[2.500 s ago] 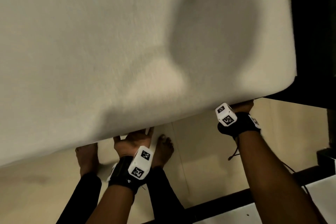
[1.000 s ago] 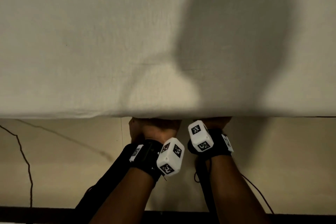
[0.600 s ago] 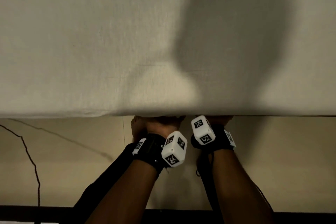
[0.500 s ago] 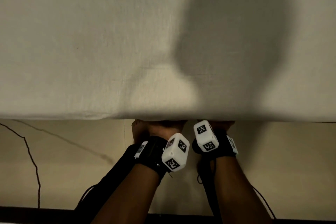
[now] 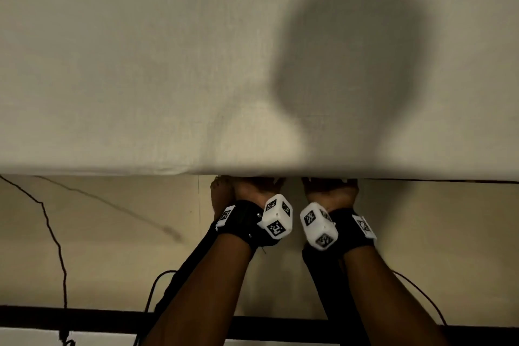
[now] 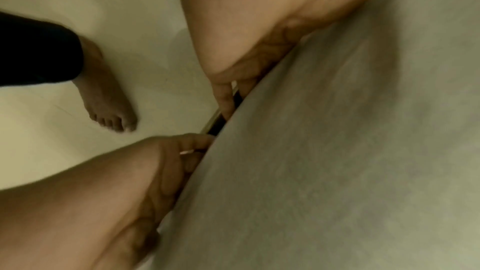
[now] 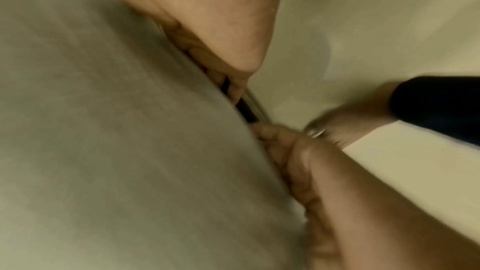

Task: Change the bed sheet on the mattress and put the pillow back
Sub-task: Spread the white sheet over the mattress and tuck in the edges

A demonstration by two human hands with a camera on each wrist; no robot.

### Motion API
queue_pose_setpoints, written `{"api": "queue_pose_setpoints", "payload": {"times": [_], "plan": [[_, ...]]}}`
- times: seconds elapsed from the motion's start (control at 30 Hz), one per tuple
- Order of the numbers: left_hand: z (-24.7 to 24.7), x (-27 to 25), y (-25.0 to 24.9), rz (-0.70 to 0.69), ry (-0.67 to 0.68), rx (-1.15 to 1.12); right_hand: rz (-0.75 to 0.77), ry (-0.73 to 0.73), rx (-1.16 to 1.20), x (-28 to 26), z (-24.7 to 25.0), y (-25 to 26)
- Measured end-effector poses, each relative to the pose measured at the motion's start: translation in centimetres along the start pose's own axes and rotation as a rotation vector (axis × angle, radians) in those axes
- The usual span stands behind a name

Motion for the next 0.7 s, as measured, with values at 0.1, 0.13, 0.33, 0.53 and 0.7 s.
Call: {"api": "queue_pose_setpoints", "payload": {"times": [0.1, 0.13, 0.33, 0.53, 0.7], "plan": [[3.8, -1.0, -1.7, 0.016, 0.029, 0.167, -0.038, 0.025, -0.124, -2.6, 1.6, -1.0], [5.3, -1.7, -2.6, 0.026, 0.036, 0.183, -0.043, 0.019, -0.133, -3.3, 1.8, -1.4], [12.4, -6.1, -12.5, -0.086, -0.065, 0.134, -0.095, 0.115, -0.444, -8.1, -0.2, -5.4], [14.0, -8.1, -24.5, -0.283, -0.228, 0.085, -0.059, 0.252, -0.956, -10.2, -2.6, -11.1], [13.6, -10.5, -31.9, -0.359, -0.402, 0.303, -0.038, 0.512, -1.273, -12.4, -6.5, -17.2]]}}
Point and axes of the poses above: each hand's wrist, its own x-axis towards the middle knuckle, its own z-axis out of the back of the hand, y = z × x, the point moved 6 cm from there along x, towards the middle knuckle, and after that the axes turned 13 degrees about z, right-handed, at the moved point
